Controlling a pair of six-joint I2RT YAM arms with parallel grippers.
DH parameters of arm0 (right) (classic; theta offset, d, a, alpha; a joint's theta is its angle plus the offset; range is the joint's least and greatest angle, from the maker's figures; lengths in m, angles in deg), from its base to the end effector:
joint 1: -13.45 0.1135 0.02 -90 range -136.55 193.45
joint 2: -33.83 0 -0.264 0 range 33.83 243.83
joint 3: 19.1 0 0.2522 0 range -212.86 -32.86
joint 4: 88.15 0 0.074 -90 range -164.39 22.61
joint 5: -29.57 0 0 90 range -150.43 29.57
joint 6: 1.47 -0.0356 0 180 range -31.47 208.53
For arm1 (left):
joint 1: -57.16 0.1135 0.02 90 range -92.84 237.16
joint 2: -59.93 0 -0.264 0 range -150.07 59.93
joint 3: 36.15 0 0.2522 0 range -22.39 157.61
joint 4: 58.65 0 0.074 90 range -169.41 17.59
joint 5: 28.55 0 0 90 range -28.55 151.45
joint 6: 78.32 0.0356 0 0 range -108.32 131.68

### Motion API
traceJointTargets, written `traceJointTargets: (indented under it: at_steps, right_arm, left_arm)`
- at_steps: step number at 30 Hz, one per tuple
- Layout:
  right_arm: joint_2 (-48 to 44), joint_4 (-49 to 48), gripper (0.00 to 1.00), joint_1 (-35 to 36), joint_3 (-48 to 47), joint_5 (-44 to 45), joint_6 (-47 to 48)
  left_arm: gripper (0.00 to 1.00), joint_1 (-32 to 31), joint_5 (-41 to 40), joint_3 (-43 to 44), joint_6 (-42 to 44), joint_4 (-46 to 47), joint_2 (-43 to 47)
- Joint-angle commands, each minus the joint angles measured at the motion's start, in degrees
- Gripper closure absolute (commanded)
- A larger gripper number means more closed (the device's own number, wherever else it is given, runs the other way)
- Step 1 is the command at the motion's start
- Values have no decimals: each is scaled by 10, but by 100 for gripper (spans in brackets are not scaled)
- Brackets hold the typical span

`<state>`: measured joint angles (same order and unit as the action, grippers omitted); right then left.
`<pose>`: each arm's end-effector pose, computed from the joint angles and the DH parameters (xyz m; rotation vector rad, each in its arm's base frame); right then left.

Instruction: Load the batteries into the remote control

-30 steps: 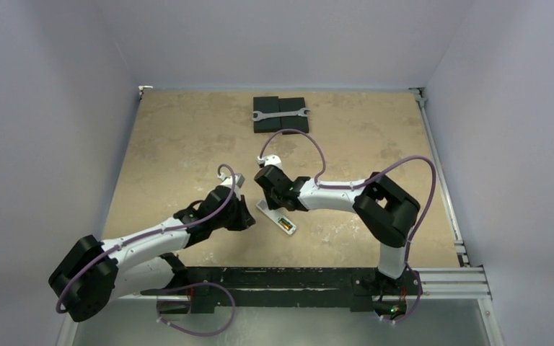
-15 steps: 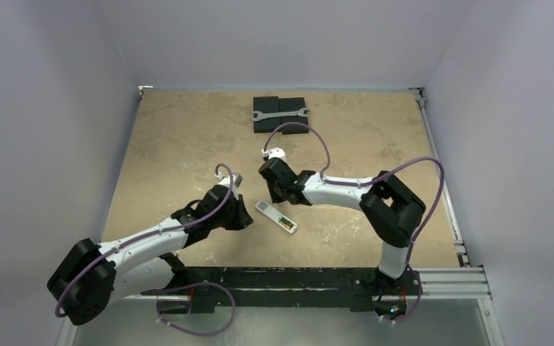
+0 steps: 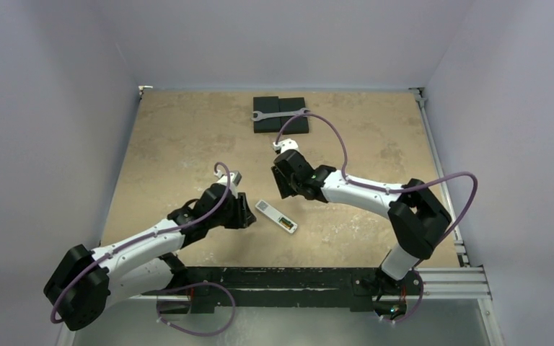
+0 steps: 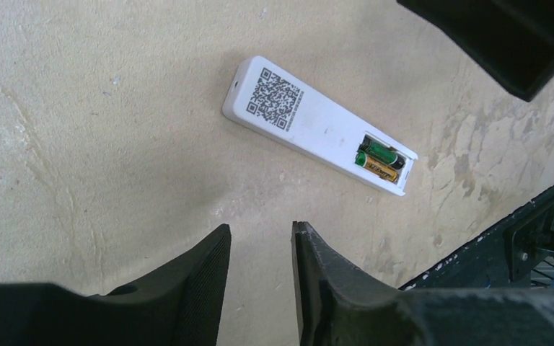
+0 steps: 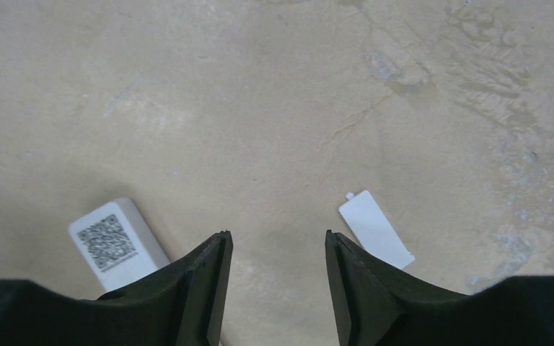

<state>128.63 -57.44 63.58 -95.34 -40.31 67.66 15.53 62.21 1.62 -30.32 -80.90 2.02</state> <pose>0.2346 0.2617 0.2149 -0.4464 2.3264 0.1681 0.1473 -0.1315 0.1764 -0.0007 2.4325 -0.7275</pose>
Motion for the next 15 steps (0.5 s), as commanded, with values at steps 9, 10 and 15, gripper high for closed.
traceJointTargets:
  at_steps: [9, 10, 15]
  right_arm:
    - [-42, 39, 23, -84, 27, -79, 97]
    - [-41, 38, 22, -94, 29, -88, 100]
    - [-34, 31, 20, -127, 33, -125, 100]
  left_arm:
    - [47, 5, -33, 53, 27, -28, 36]
    - [46, 6, -35, 56, 28, -32, 37]
    - [40, 7, -40, 68, 30, -46, 44]
